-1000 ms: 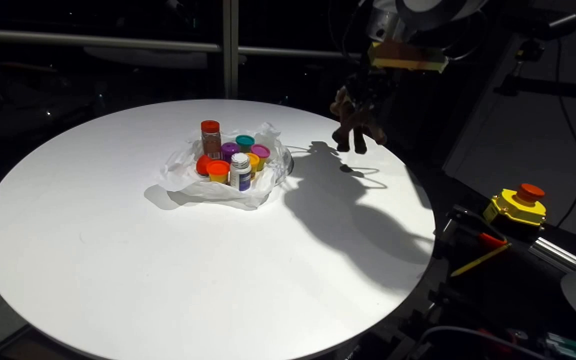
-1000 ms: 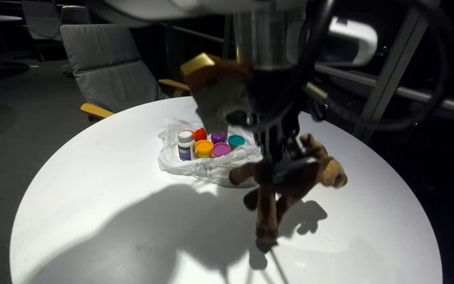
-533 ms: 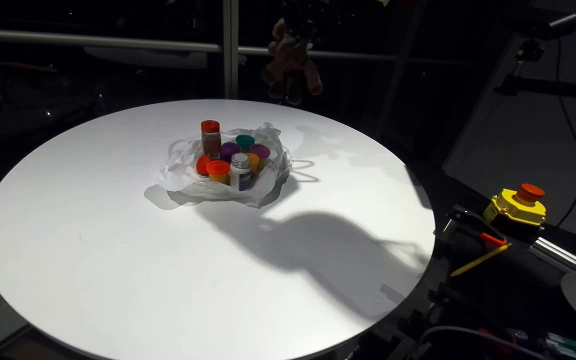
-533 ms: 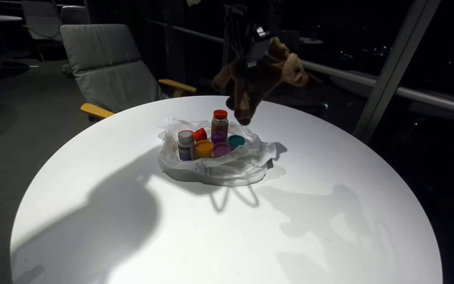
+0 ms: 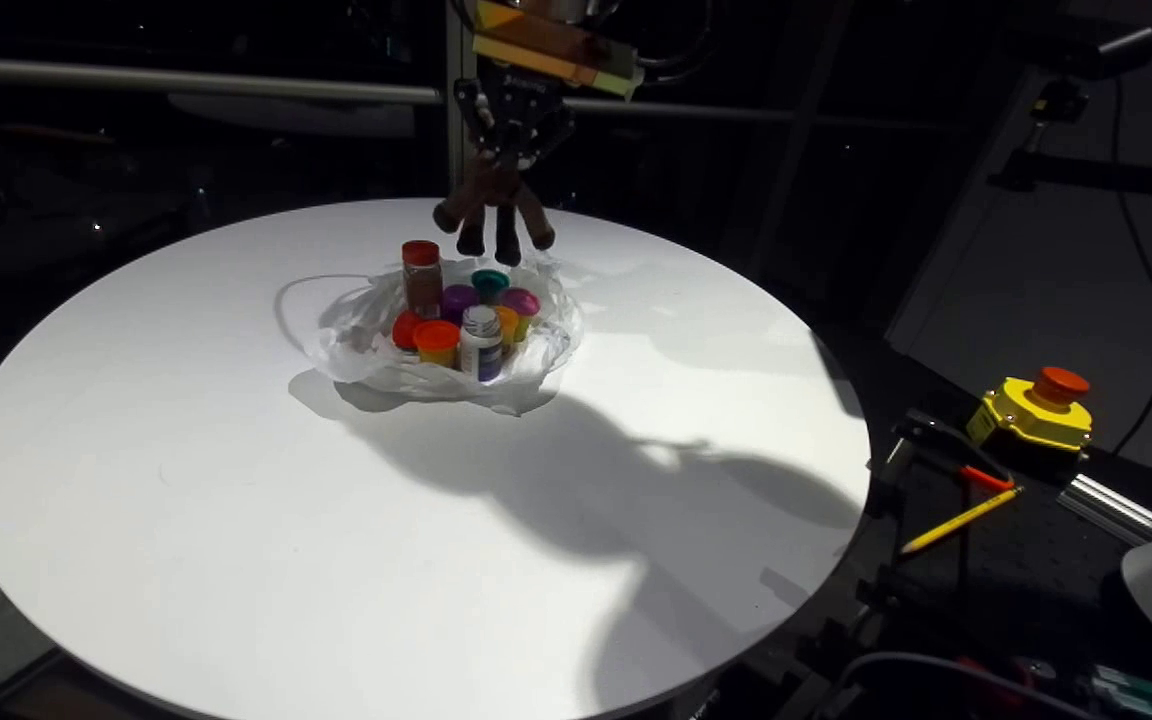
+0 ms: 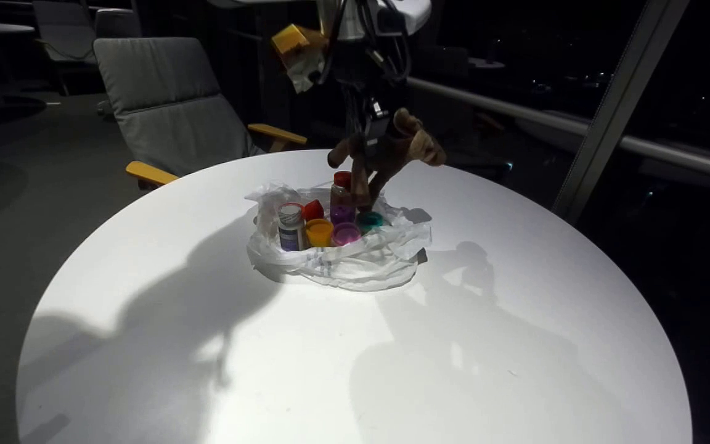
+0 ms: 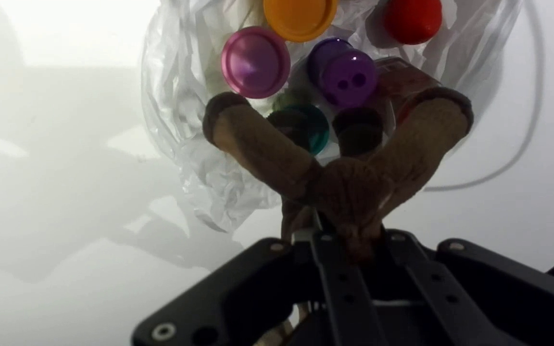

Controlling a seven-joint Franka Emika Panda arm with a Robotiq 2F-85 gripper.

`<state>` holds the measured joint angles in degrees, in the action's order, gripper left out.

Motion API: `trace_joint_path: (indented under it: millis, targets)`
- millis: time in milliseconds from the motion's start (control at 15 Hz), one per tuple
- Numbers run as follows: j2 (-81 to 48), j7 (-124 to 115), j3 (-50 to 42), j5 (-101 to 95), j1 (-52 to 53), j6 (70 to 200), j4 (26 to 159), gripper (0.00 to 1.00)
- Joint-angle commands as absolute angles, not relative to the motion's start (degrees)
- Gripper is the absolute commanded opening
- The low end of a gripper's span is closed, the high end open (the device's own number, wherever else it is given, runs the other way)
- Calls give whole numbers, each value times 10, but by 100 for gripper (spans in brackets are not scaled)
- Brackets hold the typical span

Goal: Put the objects on the table into the plastic bag.

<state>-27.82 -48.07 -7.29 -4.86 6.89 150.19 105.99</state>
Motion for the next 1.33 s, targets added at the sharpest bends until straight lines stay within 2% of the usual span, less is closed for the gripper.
trace_joint_path:
  millis: [0, 400, 867, 1000, 1267]
  targets:
    - [-351, -514, -92, -50, 92, 1495, 991, 8]
    - [-396, -525, -90, -48, 126, 1492, 971, 9]
    - [-381, -529, -89, -55, 164, 1489, 986, 10]
    - [-381, -537, -99, -64, 176, 1490, 990, 41]
    - [-370, -549, -121, -80, 186, 1485, 996, 69]
